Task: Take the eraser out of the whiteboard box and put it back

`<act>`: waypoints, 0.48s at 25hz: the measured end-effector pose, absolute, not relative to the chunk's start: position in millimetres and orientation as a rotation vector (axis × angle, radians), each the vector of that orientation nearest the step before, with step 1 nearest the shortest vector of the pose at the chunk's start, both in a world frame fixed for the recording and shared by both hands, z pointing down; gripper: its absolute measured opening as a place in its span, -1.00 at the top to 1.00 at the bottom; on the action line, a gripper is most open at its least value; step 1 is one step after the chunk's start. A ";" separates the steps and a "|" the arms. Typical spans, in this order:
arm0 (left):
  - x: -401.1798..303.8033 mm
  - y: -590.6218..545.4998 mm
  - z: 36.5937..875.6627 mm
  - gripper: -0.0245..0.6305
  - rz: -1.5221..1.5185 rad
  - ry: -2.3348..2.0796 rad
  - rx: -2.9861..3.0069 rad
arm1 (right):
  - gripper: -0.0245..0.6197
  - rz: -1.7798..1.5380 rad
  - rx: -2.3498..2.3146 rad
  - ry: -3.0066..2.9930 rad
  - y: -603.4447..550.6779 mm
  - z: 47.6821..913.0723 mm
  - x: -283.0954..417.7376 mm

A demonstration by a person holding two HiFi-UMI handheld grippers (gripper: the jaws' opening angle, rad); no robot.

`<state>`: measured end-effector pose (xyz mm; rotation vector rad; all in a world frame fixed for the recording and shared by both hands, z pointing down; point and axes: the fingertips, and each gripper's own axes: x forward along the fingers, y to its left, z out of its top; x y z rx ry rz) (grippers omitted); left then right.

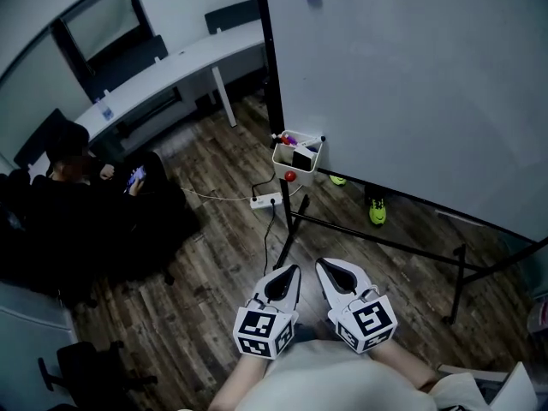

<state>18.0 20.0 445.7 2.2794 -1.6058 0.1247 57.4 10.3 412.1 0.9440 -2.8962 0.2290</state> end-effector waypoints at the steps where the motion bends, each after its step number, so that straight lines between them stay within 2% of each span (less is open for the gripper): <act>1: 12.4 15.1 444.7 0.93 0.126 -1.599 2.286 | 0.90 0.231 0.955 -2.894 5.8 411.5 52.0; 12: -37.9 -29.8 439.8 0.93 0.159 -1.496 2.371 | 0.90 0.219 1.099 -2.848 -35.5 405.3 5.0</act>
